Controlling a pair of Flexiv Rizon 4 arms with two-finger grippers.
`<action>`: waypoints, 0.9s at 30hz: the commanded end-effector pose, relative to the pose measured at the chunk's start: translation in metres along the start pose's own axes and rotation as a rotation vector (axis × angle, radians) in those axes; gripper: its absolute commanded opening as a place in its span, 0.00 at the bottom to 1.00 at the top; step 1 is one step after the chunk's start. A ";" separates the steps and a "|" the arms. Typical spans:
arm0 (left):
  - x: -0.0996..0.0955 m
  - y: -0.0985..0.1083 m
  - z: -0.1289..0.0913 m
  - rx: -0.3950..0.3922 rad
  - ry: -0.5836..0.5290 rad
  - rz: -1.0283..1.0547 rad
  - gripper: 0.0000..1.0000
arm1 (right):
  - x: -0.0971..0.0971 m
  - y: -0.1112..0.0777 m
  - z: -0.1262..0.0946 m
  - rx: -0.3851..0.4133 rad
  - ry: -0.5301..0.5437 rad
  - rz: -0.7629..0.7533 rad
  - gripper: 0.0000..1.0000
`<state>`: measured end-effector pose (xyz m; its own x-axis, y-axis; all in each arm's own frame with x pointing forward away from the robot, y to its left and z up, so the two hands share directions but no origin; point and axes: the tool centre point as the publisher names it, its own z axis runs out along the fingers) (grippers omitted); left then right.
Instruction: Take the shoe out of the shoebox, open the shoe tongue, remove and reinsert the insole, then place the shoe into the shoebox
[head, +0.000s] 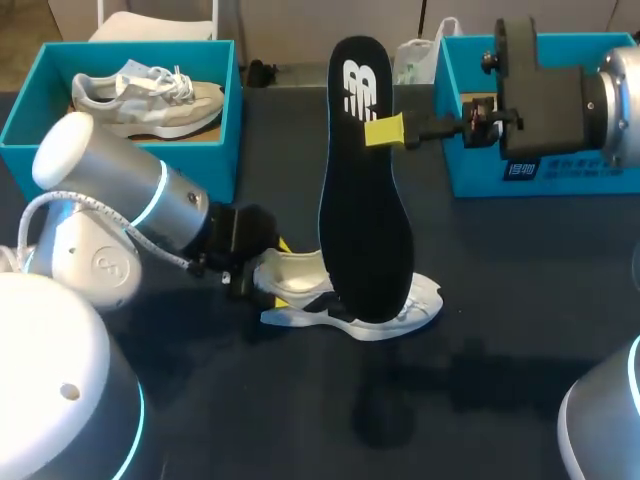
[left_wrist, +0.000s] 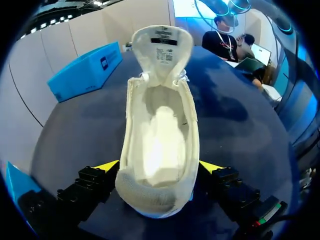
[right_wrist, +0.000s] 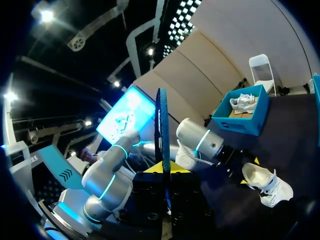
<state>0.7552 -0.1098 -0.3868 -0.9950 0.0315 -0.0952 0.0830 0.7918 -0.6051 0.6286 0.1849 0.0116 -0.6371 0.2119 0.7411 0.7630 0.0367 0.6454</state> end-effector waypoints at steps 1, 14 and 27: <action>-0.003 -0.009 -0.012 -0.171 -0.001 0.021 1.00 | 0.000 0.000 0.003 0.000 -0.003 0.002 0.00; -0.001 -0.012 -0.028 -0.351 0.120 0.086 1.00 | 0.000 0.000 0.003 0.000 -0.003 0.002 0.00; -0.002 -0.015 -0.034 -0.392 0.109 0.134 1.00 | 0.000 0.000 0.003 0.000 -0.003 0.002 0.00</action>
<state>0.7547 -0.0983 -0.3517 -0.9786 0.1977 -0.0563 0.2055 0.9326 -0.2967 0.6286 0.1848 0.0116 -0.6371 0.2119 0.7411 0.7629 0.0367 0.6454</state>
